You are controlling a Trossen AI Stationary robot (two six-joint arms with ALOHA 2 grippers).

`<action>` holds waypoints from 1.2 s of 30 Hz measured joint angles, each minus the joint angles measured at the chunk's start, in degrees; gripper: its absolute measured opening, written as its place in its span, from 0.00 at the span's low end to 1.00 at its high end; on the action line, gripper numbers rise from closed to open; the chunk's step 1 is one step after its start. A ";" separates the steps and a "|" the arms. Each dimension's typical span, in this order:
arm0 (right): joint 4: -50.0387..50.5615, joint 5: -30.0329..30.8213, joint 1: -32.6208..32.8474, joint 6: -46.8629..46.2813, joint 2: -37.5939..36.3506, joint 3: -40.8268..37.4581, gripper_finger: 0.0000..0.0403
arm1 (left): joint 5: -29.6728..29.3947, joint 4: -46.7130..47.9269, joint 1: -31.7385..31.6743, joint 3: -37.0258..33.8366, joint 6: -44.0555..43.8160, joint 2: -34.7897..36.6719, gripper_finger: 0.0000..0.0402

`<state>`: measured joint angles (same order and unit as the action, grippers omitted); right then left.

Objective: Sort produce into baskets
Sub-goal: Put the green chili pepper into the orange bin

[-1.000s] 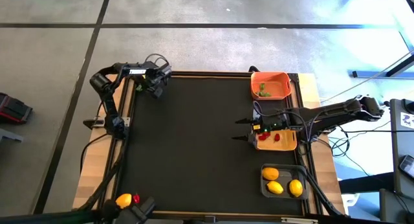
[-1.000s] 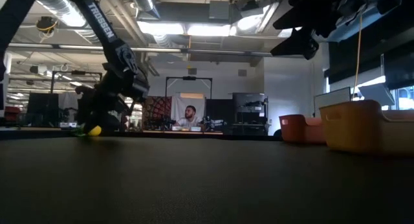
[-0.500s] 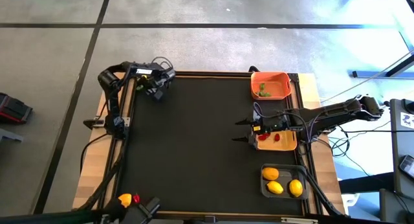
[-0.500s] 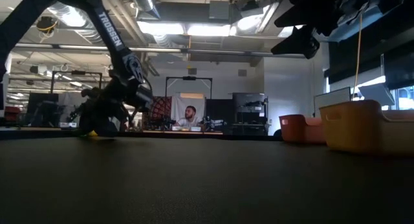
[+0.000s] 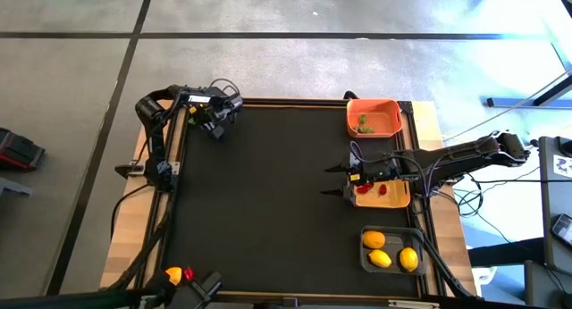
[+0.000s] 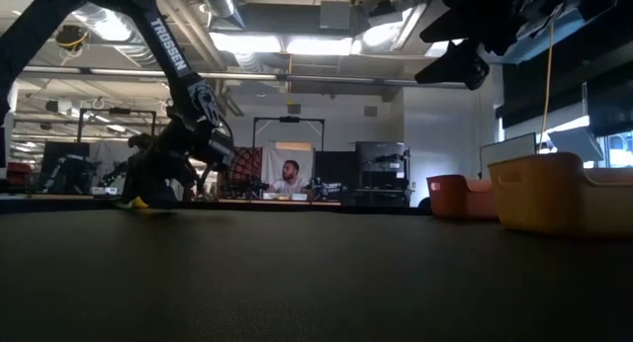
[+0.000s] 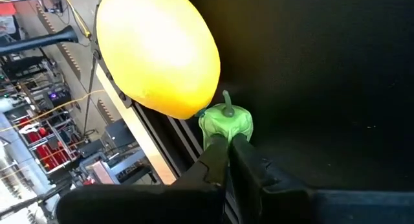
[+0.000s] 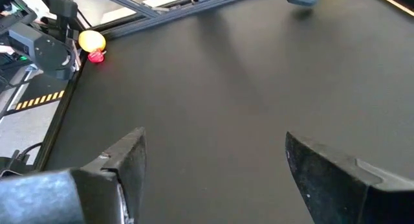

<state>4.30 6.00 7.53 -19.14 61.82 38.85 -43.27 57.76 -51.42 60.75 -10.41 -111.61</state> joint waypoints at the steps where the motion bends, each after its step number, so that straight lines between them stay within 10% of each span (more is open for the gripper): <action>1: 0.23 -0.02 0.00 0.00 0.00 0.00 0.74 | 0.02 -0.06 0.08 0.00 0.11 0.00 0.01; 36: 0.59 -1.70 0.00 -0.09 0.00 0.00 0.74 | 11.85 -3.31 16.90 -0.05 4.79 5.77 0.01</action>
<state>4.89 4.29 7.53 -19.22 61.82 38.85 -31.41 54.46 -34.52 60.71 -5.63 -105.84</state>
